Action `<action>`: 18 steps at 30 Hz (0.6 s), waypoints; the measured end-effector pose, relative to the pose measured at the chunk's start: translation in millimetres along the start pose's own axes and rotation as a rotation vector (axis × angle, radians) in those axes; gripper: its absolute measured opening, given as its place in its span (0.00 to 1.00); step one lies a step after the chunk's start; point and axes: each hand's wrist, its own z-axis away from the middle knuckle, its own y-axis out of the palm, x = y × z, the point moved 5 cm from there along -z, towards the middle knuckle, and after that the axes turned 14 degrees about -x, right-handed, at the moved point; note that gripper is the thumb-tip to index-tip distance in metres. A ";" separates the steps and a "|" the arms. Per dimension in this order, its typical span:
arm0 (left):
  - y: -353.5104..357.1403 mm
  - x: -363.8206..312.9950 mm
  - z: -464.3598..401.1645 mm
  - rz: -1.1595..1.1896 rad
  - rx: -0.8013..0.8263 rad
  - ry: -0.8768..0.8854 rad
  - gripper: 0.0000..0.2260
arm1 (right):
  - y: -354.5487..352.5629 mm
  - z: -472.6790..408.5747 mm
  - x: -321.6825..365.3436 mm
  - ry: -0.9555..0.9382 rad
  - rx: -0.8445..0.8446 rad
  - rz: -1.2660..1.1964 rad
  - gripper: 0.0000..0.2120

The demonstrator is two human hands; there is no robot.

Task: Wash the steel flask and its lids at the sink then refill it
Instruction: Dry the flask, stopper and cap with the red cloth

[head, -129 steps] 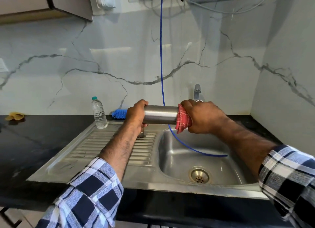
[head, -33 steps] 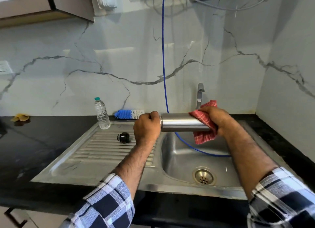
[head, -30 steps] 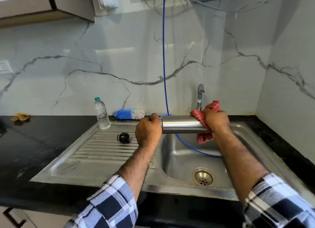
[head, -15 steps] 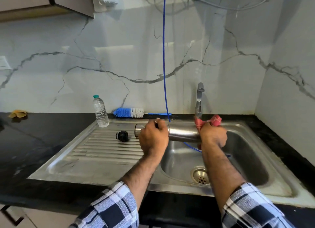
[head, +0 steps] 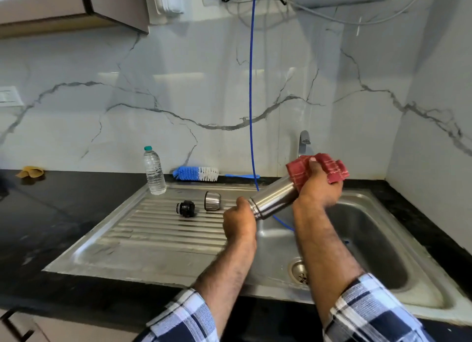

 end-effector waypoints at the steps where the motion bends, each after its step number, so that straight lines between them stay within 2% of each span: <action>1: 2.3 0.8 3.8 0.008 0.003 -0.019 0.17 | 5.0 3.7 0.7 0.059 0.049 -0.019 0.27; 4: 11.4 3.4 10.5 0.067 0.011 -0.096 0.20 | 10.1 18.1 1.1 0.133 0.215 -0.006 0.23; 7: 14.3 5.5 17.9 0.112 0.046 -0.205 0.19 | 13.6 32.4 2.8 0.127 0.360 0.010 0.17; 10: 13.5 1.2 26.5 0.159 0.102 -0.305 0.20 | 11.6 45.3 -5.8 0.102 0.512 0.092 0.19; 12: 18.8 -10.5 38.1 0.219 0.203 -0.337 0.20 | 6.5 54.3 -20.0 0.076 0.609 0.203 0.21; 14: 26.9 -21.0 50.3 0.278 0.325 -0.363 0.19 | -0.6 61.6 -33.3 0.054 0.665 0.303 0.19; 16: 24.8 -21.9 46.1 0.160 0.361 -0.290 0.18 | -3.6 58.2 -37.8 0.043 0.692 0.357 0.19; 18: 15.7 -12.8 27.7 -0.143 0.395 -0.155 0.16 | -2.7 43.1 -27.0 -0.017 0.697 0.418 0.21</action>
